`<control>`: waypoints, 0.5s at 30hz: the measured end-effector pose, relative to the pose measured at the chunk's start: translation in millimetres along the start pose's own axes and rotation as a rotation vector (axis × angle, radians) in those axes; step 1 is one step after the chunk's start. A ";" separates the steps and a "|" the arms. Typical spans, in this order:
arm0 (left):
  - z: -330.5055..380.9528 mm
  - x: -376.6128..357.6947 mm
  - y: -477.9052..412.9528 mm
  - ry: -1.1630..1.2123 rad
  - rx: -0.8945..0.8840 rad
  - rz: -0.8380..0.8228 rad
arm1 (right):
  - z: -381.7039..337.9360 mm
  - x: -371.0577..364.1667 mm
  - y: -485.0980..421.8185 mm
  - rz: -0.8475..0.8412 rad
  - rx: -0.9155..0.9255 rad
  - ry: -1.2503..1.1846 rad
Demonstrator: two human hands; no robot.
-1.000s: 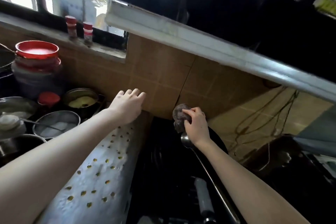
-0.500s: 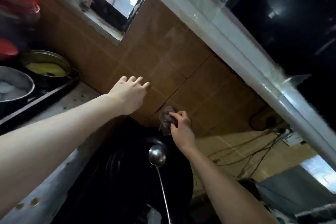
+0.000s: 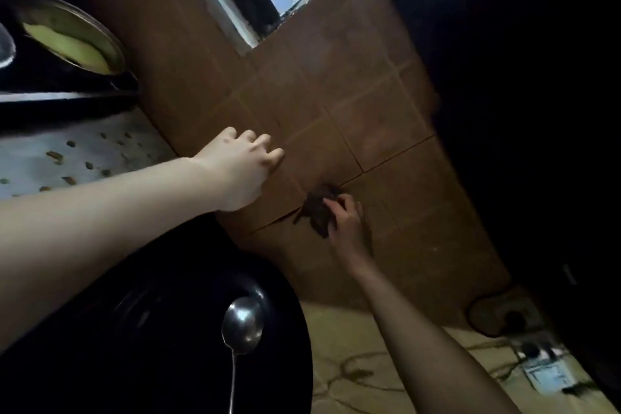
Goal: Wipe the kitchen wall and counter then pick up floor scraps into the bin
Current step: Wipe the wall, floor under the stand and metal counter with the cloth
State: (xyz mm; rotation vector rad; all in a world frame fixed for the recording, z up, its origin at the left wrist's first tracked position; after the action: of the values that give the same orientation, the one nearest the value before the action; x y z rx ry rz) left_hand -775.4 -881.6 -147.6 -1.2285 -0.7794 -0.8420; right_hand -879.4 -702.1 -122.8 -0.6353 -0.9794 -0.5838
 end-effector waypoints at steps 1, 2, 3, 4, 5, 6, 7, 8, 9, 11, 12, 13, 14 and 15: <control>-1.3 -2.3 0.2 -0.019 0.001 0.007 | 6.2 -1.6 -7.2 -0.008 0.022 0.039; -2.9 -4.8 0.7 -0.029 0.005 0.012 | 12.4 -2.0 -14.1 -0.010 0.036 0.071; -5.0 -8.0 1.3 -0.033 0.013 0.014 | 17.6 -1.2 -21.4 -0.009 0.052 0.103; -7.9 -11.2 2.1 -0.035 0.025 0.012 | 21.9 0.9 -30.2 -0.009 0.069 0.138; -10.6 -14.7 3.2 -0.037 0.039 0.009 | 25.2 4.0 -39.9 -0.019 0.094 0.184; -12.3 -17.9 3.5 -0.041 0.053 0.010 | 28.5 7.8 -50.3 -0.031 0.129 0.248; -13.7 -19.1 1.9 -0.048 0.066 0.021 | 31.6 14.7 -61.3 -0.030 0.169 0.323; -14.6 -18.9 -0.2 -0.053 0.074 0.034 | 34.9 24.1 -72.9 -0.018 0.203 0.393; -14.9 -18.5 -2.4 -0.057 0.081 0.044 | 39.4 36.0 -84.7 0.003 0.220 0.439; -15.0 -17.4 -7.6 -0.055 0.097 0.053 | 52.3 66.0 -107.8 0.086 0.183 0.450; -15.0 -16.9 -10.1 -0.046 0.107 0.052 | 58.6 82.5 -117.3 0.150 0.147 0.428; -15.0 -17.8 -11.5 -0.033 0.117 0.045 | 63.4 96.4 -124.5 0.218 0.111 0.401; -14.2 -19.1 -12.4 -0.017 0.126 0.033 | 66.6 106.9 -130.1 0.279 0.083 0.381; -12.9 -21.1 -13.1 -0.004 0.130 0.020 | 67.2 112.3 -134.0 0.325 0.067 0.368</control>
State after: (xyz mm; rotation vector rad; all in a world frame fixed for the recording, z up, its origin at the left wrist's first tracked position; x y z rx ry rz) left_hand -796.4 -893.4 -161.9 -1.1211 -0.8117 -0.7608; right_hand -962.1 -763.0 33.8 -0.5861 -0.5340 -0.3597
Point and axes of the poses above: each hand's wrist, its own y-axis away from the middle knuckle, its own x-axis out of the back of the hand, z = x × y, the point moved 9 cm from there along -y, towards the middle knuckle, and after that the axes turned 4 degrees about x, right-handed, at the moved point
